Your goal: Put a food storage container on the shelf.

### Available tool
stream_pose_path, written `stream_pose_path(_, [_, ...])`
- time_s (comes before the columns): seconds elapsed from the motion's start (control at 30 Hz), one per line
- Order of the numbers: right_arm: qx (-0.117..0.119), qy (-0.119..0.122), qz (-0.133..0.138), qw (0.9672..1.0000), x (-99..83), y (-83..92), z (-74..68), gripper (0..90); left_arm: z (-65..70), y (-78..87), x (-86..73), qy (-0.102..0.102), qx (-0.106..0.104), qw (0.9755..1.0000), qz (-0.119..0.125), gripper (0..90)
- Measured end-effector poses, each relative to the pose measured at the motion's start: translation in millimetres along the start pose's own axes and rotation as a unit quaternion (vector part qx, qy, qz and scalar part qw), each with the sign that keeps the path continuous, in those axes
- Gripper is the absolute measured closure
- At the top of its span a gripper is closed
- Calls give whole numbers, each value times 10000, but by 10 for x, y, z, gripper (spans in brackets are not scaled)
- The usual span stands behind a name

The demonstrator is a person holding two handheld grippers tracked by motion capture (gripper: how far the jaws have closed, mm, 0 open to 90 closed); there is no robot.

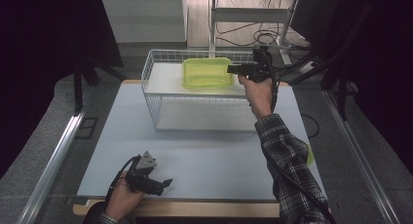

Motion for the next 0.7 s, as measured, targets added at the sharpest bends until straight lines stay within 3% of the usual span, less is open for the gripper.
stream_pose_path(0.43, [-48, 75, -91, 9999, -27, -70, 55, 650, -1, 3, 1, 10, -3, 10000, 12, 38])
stream_pose_path(0.57, [-160, 164, -103, 9997, -16, -64, 58, 587, -4, 5, 2, 10, 5, 10000, 20, 37])
stream_pose_path(0.7, [-57, 225, -89, 9997, -3, -33, 72, 490, -3, 5, 2, 11, 0, 10000, 24, 37])
Point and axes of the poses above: each handheld gripper's, and its own axes: y roughly backward along the jaws, x roughly out of its top, z roughly to its right, the point moved 4 cm from there along -y, roughly forward along the jaws, and after that the axes turned 11 degrees about -x, right-handed, at the moved point
